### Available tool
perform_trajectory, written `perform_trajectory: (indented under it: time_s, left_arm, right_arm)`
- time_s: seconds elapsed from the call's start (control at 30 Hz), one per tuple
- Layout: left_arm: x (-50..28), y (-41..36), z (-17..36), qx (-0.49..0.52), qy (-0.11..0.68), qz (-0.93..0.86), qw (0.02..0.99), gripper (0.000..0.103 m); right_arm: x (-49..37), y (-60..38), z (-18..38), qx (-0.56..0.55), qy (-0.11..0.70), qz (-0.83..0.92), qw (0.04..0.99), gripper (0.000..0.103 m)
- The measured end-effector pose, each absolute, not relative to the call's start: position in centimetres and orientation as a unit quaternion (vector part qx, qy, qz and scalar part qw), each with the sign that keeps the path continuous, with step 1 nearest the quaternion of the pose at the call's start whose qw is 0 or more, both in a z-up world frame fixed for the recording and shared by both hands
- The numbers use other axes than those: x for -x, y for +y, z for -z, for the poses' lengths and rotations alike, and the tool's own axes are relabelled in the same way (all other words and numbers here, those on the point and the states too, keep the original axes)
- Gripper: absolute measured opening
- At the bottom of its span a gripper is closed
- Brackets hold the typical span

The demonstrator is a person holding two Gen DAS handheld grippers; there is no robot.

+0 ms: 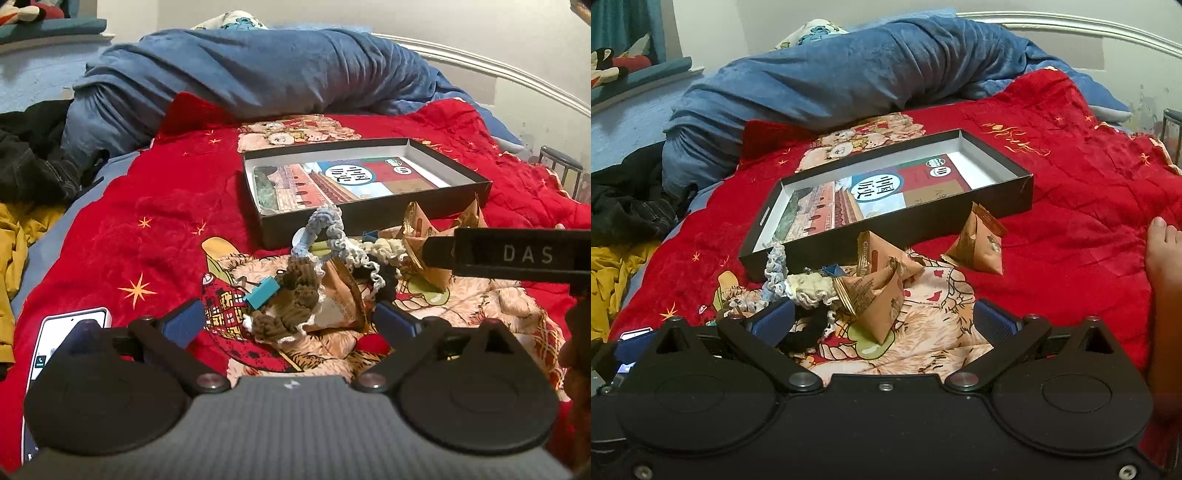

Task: Organize objects
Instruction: 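Move the right tool to a brown paper packet while the left tool approaches the brown rope knot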

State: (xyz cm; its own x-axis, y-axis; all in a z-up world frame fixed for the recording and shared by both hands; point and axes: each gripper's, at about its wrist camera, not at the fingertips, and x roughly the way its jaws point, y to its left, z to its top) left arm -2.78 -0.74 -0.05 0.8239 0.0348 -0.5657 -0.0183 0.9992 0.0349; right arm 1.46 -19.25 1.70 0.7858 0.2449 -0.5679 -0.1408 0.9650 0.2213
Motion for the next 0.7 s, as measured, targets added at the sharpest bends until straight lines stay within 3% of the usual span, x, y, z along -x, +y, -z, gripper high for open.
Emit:
perform_trajectory:
  time_s: [0.33, 0.7]
  left_arm:
    - [2.5, -0.2, 0.0, 0.004, 0.296, -0.004, 0.955, 0.090]
    - [2.1, 0.7, -0.1, 0.032, 0.296, -0.009, 0.955, 0.048]
  right_arm:
    - [-1.5, -18.9, -0.9, -0.087, 0.309, -0.105, 0.941, 0.103]
    - [-1.5, -18.6, -0.5, -0.102, 0.293, -0.099, 0.946, 0.103]
